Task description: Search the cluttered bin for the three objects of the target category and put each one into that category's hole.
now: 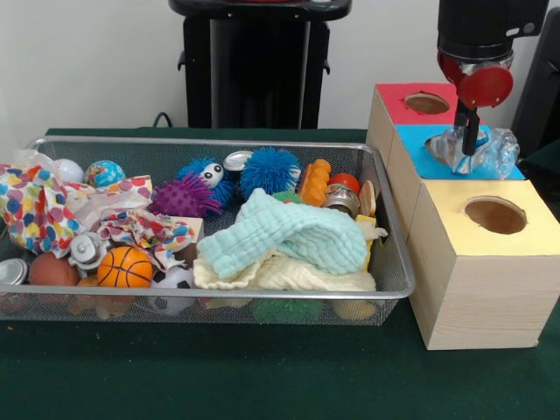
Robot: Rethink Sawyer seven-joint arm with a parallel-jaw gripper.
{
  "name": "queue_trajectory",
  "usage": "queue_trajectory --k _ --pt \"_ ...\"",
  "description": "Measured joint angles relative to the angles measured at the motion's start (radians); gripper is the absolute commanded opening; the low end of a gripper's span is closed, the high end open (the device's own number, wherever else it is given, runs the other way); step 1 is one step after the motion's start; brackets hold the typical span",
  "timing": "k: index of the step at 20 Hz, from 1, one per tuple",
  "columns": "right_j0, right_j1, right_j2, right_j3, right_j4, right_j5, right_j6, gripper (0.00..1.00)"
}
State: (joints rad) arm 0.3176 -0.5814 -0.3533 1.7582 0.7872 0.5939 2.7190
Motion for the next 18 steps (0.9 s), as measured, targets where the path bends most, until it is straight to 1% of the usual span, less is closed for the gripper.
queue_trajectory --k 8,18 --pt "0.010 0.000 -0.005 0.003 0.000 0.000 0.000 0.00" --pt "0.046 0.006 -0.009 0.015 0.000 0.000 0.000 0.00"
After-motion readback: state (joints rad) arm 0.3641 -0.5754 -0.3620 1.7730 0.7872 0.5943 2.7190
